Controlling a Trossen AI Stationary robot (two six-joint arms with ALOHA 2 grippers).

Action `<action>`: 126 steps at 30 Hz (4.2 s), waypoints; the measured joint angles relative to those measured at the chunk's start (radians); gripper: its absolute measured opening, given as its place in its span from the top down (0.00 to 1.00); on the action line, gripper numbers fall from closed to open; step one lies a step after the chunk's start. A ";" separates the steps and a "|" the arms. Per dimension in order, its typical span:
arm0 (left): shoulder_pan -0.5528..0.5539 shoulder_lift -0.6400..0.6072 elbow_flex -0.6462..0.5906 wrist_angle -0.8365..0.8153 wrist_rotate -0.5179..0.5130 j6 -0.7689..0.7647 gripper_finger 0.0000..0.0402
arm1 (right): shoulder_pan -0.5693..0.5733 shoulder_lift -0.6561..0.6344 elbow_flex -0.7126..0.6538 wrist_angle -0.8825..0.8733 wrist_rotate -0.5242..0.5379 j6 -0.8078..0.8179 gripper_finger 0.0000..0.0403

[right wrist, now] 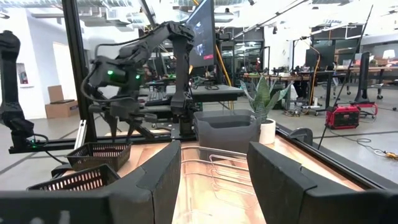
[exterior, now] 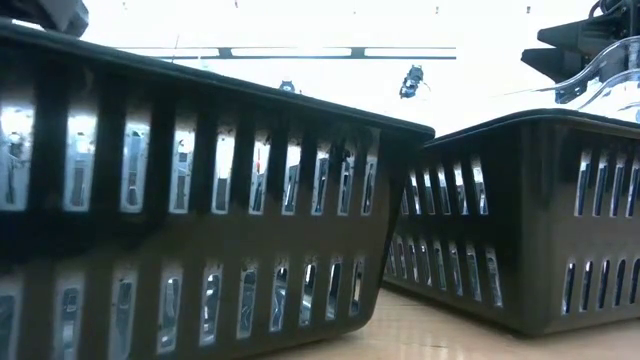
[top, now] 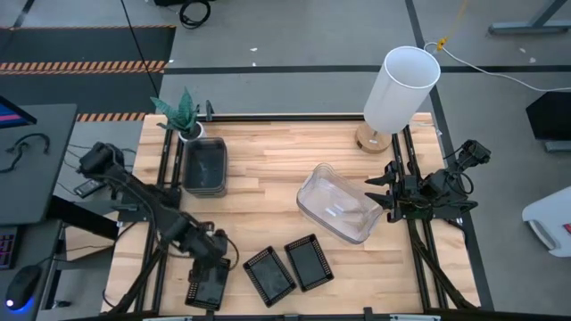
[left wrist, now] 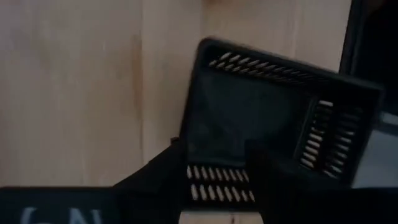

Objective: Stack baskets by color
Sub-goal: Stack the left black bin on the middle black bin

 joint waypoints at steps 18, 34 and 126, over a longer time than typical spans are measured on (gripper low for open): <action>-0.028 0.193 0.022 -0.007 -0.119 0.107 0.63 | 0.000 0.000 0.000 0.000 0.000 0.000 0.53; 0.089 0.138 0.022 -0.053 0.050 -0.075 0.99 | 0.000 0.000 0.000 0.000 0.000 0.000 0.53; 0.151 0.598 0.598 -0.279 -0.257 -0.178 0.48 | 0.000 0.002 0.000 0.037 0.000 0.000 0.53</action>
